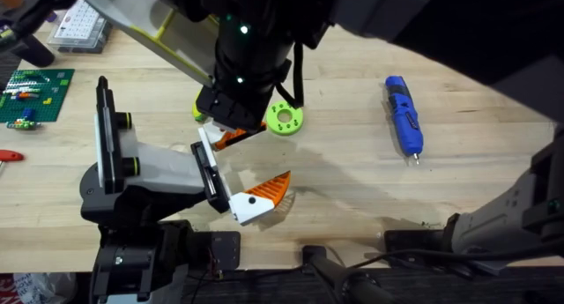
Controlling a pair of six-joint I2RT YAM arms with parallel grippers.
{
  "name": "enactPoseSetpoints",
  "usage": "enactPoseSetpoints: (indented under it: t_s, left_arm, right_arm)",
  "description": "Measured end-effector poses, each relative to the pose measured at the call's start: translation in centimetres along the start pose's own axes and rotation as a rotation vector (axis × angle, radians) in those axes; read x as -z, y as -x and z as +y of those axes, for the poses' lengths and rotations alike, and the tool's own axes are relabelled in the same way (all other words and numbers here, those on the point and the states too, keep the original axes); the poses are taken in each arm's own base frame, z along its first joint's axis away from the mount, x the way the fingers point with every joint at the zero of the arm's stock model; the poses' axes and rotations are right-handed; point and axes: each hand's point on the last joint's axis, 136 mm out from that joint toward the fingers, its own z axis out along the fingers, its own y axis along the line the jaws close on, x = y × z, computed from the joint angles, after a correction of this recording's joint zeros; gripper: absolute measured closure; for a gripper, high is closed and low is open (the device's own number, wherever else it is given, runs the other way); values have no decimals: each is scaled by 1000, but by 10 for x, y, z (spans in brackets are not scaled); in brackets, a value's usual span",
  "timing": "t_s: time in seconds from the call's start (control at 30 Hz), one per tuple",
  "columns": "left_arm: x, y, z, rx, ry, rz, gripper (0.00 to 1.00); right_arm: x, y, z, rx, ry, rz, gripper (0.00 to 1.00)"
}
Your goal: Pick up the gripper from the table and insert it into the empty holder that is missing its gripper. Then pick up a screw, insert it into the mounting hole, and use the screwdriver to tighten it. Finally, clean up the table by picking up the vegetable and placing it into the bucket.
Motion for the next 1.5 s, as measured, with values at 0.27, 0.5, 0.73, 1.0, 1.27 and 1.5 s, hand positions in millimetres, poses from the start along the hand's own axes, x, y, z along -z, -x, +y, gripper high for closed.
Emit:
enactPoseSetpoints:
  t_s: [0.27,0.5,0.73,1.0,1.27,1.5]
  left_arm:
    - [0,0,0,-2,0,-1,12]
    - [0,0,0,-2,0,-1,12]
    - [0,0,0,-2,0,-1,15]
    - [0,0,0,-2,0,-1,15]
    - [0,0,0,-2,0,-1,13]
    - [0,0,0,-2,0,-1,15]
  right_arm:
    - [2,0,0,0,0,-2,993]
    - [19,14,-1,2,-7,-63,993]
    - [19,14,7,2,42,-67,993]
    - [20,19,13,4,78,-89,993]
    - [21,21,19,5,113,-97,993]
    - [8,17,20,2,121,-53,993]
